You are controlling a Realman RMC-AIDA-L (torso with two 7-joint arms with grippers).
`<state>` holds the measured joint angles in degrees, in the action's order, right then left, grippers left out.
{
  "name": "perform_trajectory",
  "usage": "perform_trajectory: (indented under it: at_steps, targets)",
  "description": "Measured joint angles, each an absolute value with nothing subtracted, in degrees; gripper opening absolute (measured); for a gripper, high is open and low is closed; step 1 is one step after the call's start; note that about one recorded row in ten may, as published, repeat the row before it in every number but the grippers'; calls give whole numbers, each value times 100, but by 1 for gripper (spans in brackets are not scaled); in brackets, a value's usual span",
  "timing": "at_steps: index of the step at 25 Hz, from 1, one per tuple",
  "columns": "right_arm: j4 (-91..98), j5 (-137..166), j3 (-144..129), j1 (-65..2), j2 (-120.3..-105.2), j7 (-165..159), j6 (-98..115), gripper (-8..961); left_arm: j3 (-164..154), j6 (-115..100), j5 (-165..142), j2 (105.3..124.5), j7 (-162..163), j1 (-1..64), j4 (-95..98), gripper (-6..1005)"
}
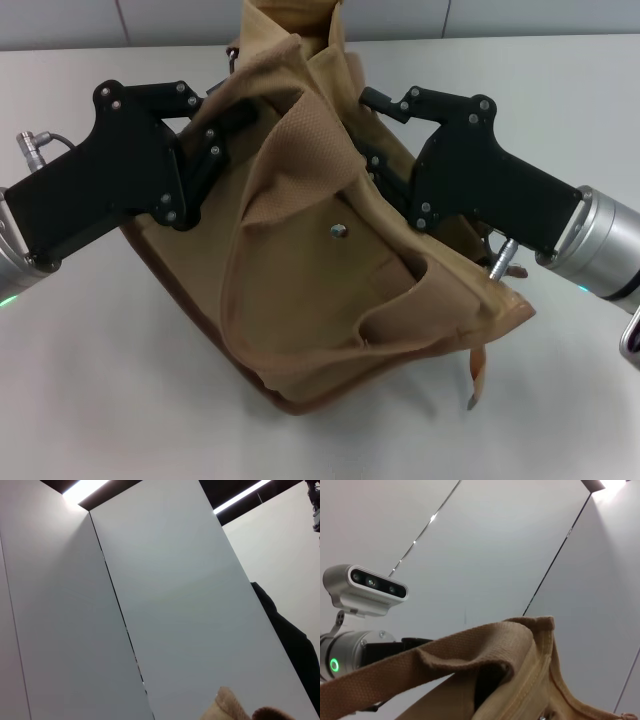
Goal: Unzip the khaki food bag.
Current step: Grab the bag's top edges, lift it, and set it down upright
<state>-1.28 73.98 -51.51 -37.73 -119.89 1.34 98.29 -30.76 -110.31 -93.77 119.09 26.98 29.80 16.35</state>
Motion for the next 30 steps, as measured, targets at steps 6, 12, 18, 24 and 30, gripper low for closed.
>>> perform_trajectory:
  at_steps: [6,12,18,24,30]
  targets:
    - [-329,7387,-5142,-3735,-11988,792,9978,330,-3076,-11031,-9388,11909,2698,2980,1626,73]
    - [-524,7427,-5153,-3787,-11987,1197,10010,456,-3076,-11029,-9405,11909,2698,2979,1620,73]
    - [-593,7624,-5149,-3799,-11988,1597,10010,673,-3076,-11008,-9411,11909,2698,2992,1607,73]
    - [-608,7658,-5109,-3731,-11989,1811,10157,676,-3076,-10979,-9415,11902,2696,3021,1573,73]
    - [-606,7688,-5046,-3658,-11989,2081,10338,675,-3076,-10977,-9408,11900,2698,3024,1573,73]
